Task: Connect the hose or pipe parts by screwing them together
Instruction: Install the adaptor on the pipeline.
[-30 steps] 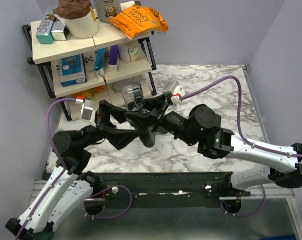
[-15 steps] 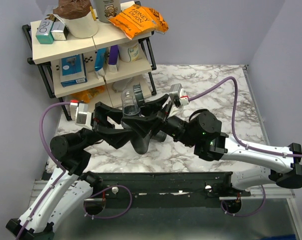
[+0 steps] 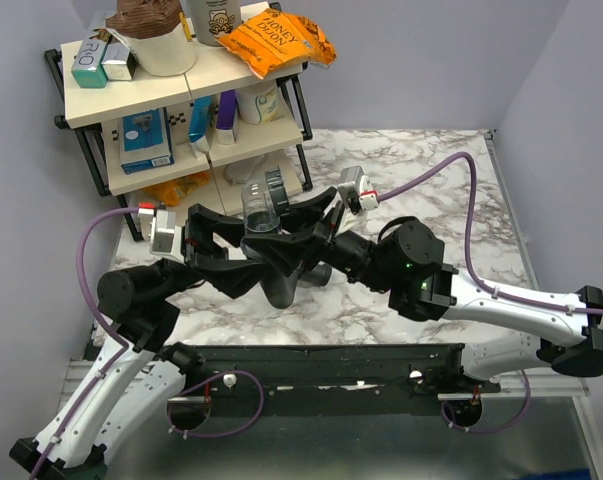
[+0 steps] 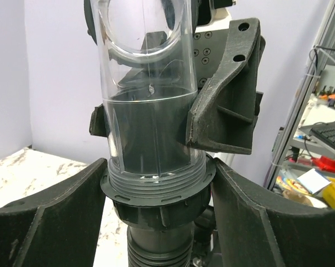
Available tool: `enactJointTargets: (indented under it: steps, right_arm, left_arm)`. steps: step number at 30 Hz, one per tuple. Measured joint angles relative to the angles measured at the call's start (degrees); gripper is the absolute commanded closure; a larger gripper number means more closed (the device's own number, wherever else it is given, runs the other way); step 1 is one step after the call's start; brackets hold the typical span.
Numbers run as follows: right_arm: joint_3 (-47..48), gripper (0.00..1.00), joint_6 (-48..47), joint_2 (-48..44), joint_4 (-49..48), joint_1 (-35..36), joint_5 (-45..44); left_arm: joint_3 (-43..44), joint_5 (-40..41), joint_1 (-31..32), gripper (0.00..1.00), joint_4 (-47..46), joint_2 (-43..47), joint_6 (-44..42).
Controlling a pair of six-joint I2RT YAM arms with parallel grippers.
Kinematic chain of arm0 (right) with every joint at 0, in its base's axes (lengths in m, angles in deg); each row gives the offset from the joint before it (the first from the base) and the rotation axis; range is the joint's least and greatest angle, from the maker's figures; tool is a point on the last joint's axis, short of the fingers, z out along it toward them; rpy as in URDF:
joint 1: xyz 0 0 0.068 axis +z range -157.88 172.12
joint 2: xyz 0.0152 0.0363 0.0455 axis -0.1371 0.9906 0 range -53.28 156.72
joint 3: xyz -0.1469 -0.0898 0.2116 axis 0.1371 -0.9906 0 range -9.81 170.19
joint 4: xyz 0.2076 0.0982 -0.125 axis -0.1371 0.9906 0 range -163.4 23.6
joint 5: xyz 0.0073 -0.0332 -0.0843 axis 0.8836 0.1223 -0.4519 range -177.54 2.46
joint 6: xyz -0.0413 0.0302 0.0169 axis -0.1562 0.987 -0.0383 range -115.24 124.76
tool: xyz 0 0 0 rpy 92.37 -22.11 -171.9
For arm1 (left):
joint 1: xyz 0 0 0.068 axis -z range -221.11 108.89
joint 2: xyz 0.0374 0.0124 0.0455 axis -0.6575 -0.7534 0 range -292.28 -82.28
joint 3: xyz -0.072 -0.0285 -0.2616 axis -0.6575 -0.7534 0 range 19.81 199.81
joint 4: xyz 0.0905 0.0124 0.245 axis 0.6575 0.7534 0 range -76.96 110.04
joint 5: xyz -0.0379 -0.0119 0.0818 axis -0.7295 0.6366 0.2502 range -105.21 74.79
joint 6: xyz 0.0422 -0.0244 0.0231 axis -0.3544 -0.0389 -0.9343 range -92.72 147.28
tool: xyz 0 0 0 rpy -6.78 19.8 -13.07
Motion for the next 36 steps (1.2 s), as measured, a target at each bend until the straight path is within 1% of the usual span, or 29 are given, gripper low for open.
enactJointTargets:
  steps: [6,10,13,17,22,25,26,28,29,30,34,36]
  right_arm:
    - [3.63,0.99,-1.38,0.37,5.62,0.02,-0.72]
    - [6.38,0.99,-1.79,1.97,9.20,0.46,-4.35]
    - [9.99,0.99,-3.08,4.44,12.76,2.23,-10.93]
    - [15.23,0.99,-6.34,8.83,15.52,5.84,-23.21]
    - [15.87,0.99,-9.38,11.19,12.94,8.41,-33.48]
    - [15.58,0.99,-10.40,11.54,11.02,9.07,-36.87]
    - [15.43,0.99,-10.60,11.63,10.36,9.18,-37.81]
    - [14.78,0.99,-11.56,11.69,8.85,9.49,-39.74]
    - [14.43,0.99,-12.24,11.72,8.13,9.57,-40.70]
    - [14.19,0.99,-12.83,11.82,7.52,9.70,-41.68]
    - [14.12,0.99,-16.72,12.66,6.01,10.27,-46.25]
    - [14.75,0.99,-18.38,13.29,6.86,10.08,-48.17]
  left_arm:
    - [4.26,0.04,0.85,1.00,8.39,-0.17,-8.57]
    - [5.20,1.29,0.98,1.00,12.44,-0.20,-13.33]
    - [5.27,3.06,0.98,1.00,14.71,-0.28,-16.26]
    - [5.46,6.54,0.98,1.00,17.18,-0.33,-19.06]
    - [5.57,8.37,1.29,1.00,19.63,-0.39,-20.50]
    - [5.70,9.44,1.57,1.00,20.00,-0.39,-21.81]
    - [5.73,9.68,1.68,0.80,20.13,-0.39,-22.14]
    - [5.73,9.86,1.79,0.49,20.52,-0.44,-23.19]
    - [5.73,9.81,1.79,0.22,20.85,-0.48,-24.09]
    - [5.73,9.77,1.79,0.02,21.27,-0.55,-25.05]
    - [6.38,11.17,1.22,0.01,24.59,-0.59,-29.70]
    - [7.04,11.72,1.05,0.01,27.30,-0.46,-31.63]
